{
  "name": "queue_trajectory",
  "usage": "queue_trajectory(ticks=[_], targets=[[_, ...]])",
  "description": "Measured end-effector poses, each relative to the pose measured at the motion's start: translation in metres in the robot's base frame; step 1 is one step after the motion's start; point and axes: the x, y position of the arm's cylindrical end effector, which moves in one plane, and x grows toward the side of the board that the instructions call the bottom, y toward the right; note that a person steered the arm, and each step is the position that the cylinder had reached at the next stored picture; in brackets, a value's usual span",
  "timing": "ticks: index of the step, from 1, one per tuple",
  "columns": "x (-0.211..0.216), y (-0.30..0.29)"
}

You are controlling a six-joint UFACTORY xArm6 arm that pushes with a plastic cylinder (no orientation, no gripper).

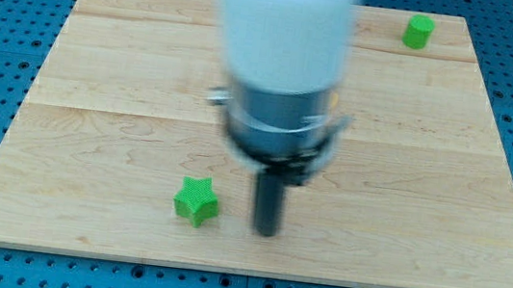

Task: Move the blue blocks away from each other

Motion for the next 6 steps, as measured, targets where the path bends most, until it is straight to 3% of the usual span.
queue_trajectory(ticks=[2,3,4,5,6], targets=[[-0.162,0.126],[-0.237,0.096],[-0.283,0.074],[-0.276,0.005],[-0.238,-0.047]])
